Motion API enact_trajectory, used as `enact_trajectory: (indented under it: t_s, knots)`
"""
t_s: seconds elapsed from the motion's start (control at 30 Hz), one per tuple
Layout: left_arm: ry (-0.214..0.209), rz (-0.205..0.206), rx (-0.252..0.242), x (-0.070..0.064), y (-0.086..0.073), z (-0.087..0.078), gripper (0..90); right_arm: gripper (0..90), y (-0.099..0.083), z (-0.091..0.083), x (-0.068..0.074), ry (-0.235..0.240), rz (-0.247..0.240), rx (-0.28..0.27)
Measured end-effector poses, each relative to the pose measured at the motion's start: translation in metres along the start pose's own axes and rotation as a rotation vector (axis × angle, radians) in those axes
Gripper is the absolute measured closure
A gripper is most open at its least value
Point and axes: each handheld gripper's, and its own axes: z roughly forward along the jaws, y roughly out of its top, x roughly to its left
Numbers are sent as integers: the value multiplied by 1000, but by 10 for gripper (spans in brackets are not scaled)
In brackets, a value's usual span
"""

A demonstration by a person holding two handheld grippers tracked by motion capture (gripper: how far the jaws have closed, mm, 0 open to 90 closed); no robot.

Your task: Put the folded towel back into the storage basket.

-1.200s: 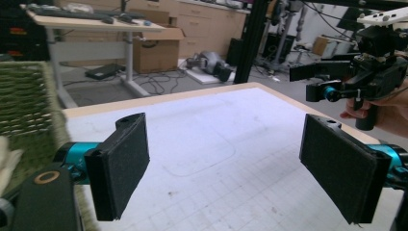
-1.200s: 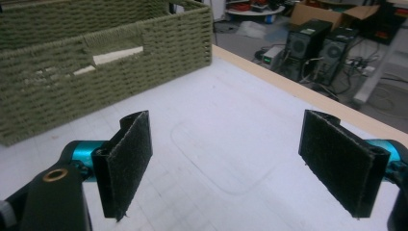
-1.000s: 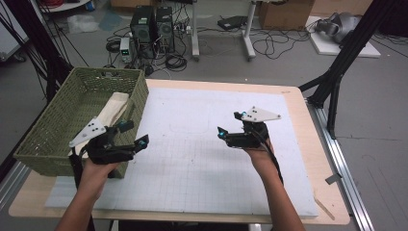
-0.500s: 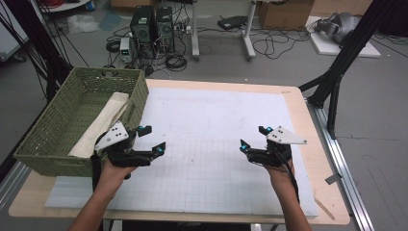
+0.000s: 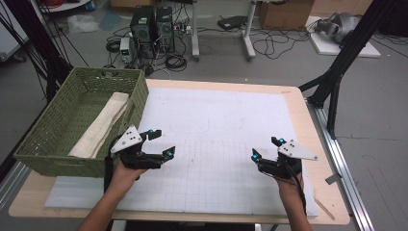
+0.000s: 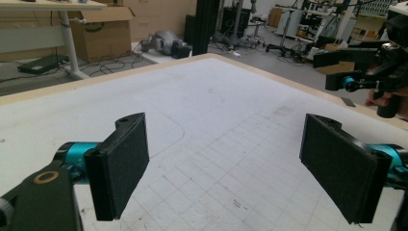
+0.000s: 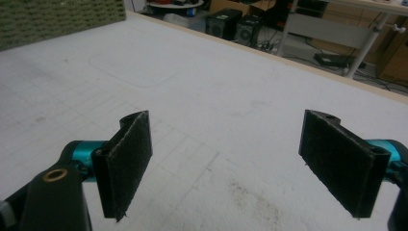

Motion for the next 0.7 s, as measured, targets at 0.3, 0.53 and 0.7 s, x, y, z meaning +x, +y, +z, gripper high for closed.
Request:
enact_trajectory:
  t_s: [0.3, 0.53, 0.7]
  knots:
    - [24, 17, 15, -3, -21, 7, 177, 178, -12, -4, -6, -18, 13, 19]
    - [32, 19, 18, -4, -23, 8, 176, 178, -13, -4, -7, -25, 16, 24]
    - [39, 18, 17, -4, -23, 8, 175, 178, -12, -5, -7, -27, 11, 21]
